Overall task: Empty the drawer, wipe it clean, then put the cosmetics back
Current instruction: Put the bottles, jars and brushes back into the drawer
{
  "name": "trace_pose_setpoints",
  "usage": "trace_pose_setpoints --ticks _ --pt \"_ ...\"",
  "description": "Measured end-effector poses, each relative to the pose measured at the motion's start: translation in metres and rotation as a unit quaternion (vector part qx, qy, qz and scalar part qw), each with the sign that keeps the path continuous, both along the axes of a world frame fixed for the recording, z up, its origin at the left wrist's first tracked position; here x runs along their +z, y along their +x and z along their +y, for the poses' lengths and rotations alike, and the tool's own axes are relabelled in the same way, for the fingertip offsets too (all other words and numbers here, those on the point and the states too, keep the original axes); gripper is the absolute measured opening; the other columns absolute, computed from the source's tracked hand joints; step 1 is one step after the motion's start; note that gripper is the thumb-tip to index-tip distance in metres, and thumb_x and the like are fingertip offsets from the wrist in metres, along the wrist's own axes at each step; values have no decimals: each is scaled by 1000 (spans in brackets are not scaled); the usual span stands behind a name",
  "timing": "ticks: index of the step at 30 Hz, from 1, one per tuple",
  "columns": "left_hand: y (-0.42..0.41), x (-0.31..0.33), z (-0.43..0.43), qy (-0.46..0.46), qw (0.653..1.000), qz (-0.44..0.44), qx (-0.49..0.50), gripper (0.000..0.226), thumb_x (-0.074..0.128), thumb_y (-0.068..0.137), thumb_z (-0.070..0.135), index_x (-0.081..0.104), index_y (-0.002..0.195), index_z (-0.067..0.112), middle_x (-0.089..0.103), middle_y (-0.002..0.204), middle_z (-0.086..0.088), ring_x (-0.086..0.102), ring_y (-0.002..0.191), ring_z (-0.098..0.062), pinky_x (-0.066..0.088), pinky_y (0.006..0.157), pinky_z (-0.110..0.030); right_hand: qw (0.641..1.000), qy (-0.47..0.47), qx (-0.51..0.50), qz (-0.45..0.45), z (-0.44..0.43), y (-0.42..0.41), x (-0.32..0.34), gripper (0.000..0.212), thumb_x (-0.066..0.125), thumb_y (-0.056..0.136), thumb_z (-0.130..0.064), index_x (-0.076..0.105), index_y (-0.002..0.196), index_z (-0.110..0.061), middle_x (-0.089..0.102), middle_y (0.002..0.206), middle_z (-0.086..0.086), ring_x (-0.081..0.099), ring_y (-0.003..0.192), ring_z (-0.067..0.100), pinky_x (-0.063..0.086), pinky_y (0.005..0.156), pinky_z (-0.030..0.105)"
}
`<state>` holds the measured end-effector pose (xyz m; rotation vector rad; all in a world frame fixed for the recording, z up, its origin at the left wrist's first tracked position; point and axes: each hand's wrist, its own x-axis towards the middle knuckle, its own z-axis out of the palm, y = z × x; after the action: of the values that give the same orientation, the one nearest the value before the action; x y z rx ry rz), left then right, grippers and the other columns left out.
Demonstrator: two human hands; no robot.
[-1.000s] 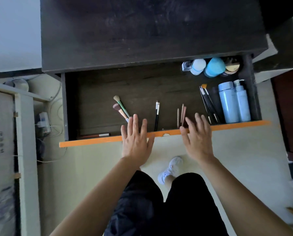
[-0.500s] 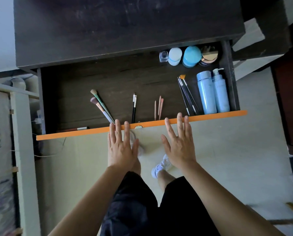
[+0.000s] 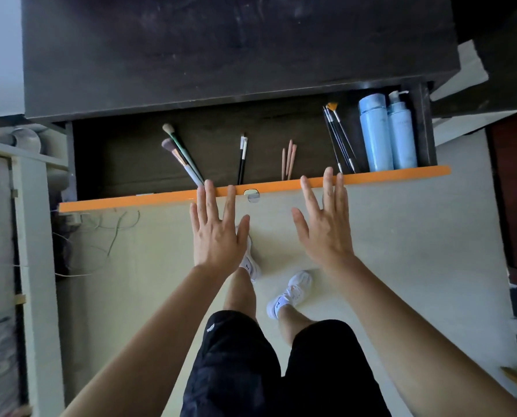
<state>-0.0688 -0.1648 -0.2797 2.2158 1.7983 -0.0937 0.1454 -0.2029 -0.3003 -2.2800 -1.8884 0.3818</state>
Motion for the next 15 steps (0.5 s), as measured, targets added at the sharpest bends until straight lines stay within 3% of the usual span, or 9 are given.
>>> trace_pose_setpoints --ticks 3,6,11,15 --pt "-6 2 -4 18 1000 -10 -2 56 38 100 42 34 148 14 22 156 -20 19 145 -38 18 116 -55 996 83 -15 16 2 -3 3 52 51 100 -34 45 146 -13 26 155 25 24 145 40 23 118 50" --pt "-11 0 -4 41 999 -14 -12 52 45 96 40 47 138 10 42 140 -20 41 128 -39 31 107 -54 994 103 -7 33 3 -6 1 40 55 97 -32 58 131 -11 52 128 15 50 120 35 38 104 45" --pt "-11 -4 21 43 998 0 -37 48 45 94 42 56 128 10 54 116 -15 51 105 -36 41 94 -48 997 58 -8 40 23 -5 -3 32 53 94 -36 63 114 -13 58 106 9 55 100 30 44 86 41" --pt "-12 -6 34 46 998 -4 -41 48 45 94 44 55 128 12 53 116 -13 49 105 -35 42 94 -47 998 53 -1 41 31 -3 -1 33 55 94 -38 63 117 -15 59 109 7 54 102 27 44 88 39"
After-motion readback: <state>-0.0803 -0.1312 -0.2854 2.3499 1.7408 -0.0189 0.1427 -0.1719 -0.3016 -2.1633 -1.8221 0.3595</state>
